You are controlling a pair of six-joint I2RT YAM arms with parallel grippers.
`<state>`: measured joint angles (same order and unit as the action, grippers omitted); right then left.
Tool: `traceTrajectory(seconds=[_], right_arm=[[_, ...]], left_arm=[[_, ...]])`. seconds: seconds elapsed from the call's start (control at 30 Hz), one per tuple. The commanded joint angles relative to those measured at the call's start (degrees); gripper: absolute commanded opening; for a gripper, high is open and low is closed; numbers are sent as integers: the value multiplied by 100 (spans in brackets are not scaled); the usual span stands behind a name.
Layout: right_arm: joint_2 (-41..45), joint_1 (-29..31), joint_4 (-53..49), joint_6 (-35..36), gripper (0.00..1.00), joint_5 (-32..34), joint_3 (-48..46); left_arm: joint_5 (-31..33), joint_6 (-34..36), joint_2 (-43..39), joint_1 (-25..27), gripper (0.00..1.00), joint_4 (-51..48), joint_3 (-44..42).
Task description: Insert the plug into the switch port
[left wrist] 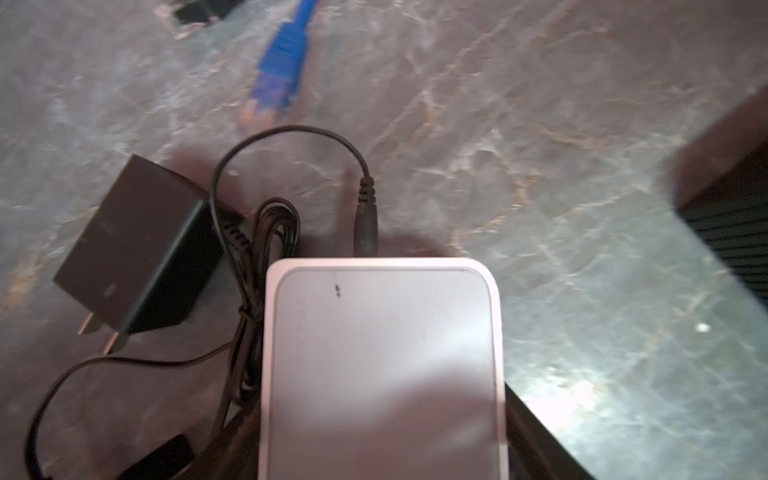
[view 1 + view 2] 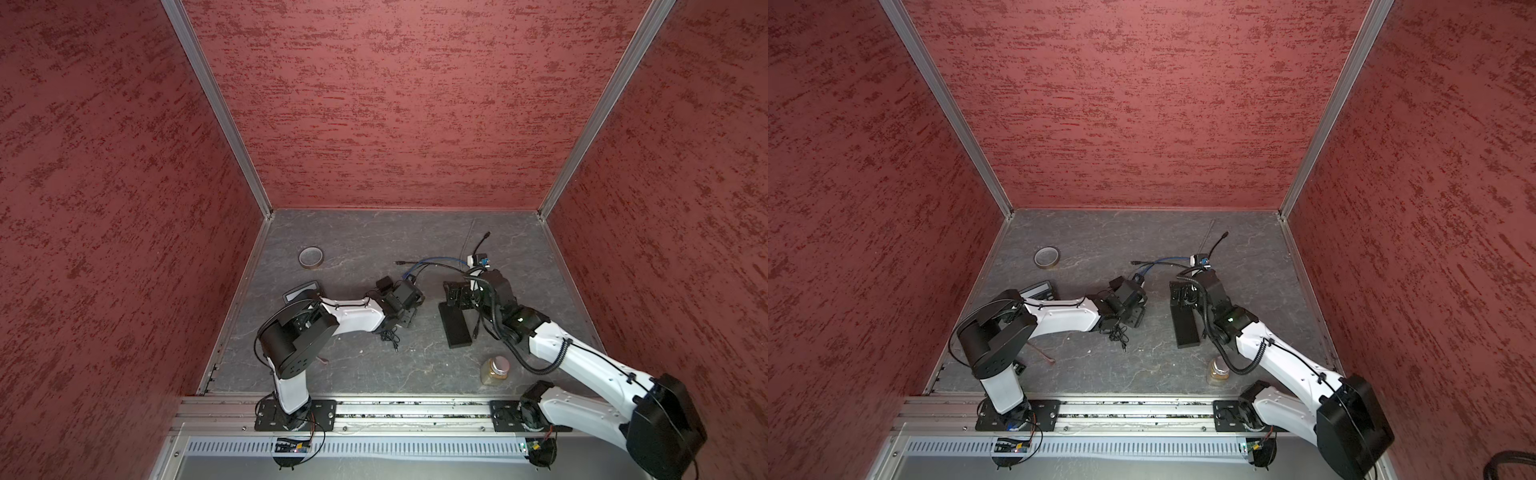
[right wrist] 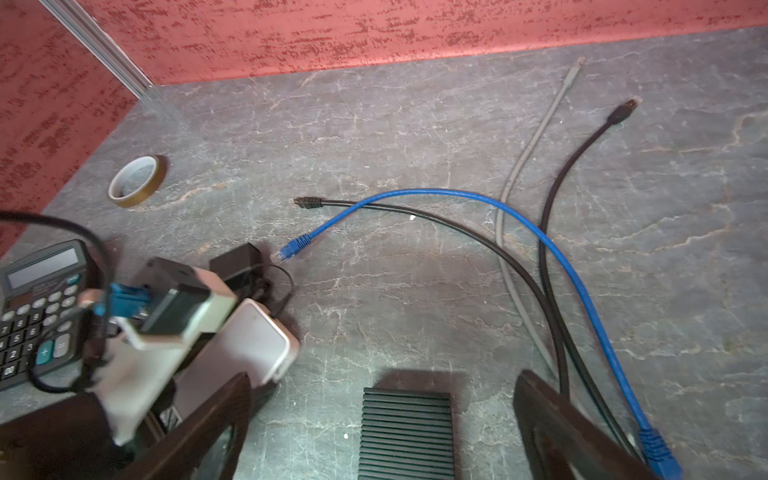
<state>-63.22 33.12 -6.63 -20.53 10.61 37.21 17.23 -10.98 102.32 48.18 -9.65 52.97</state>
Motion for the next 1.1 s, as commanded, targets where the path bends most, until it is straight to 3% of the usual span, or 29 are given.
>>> traceTrajectory(seconds=[0.0, 0.3, 0.53, 0.63, 0.87, 1.07], right_arm=[[-114, -93, -225, -23, 99, -34, 305], [-711, -600, -1349, 23, 99, 66, 1035], [-959, -1548, -1941, -280, 91, -82, 1267], [-1070, -1793, -2085, -258, 89, -237, 1331], [-1598, -2049, -2158, -251, 77, -537, 1461], [-2154, -2089, -2061, -214, 52, -752, 1539]], left_arm=[[193, 471, 181, -192, 47, -508, -299], [-265, 151, 157, -472, 76, -287, -360], [-366, 248, -564, -475, 87, 301, -547], [-375, 388, -863, -476, 100, 441, -516], [-571, 540, -1481, -435, 100, 851, -541], [-132, 693, -2136, -165, 100, 1556, -897]])
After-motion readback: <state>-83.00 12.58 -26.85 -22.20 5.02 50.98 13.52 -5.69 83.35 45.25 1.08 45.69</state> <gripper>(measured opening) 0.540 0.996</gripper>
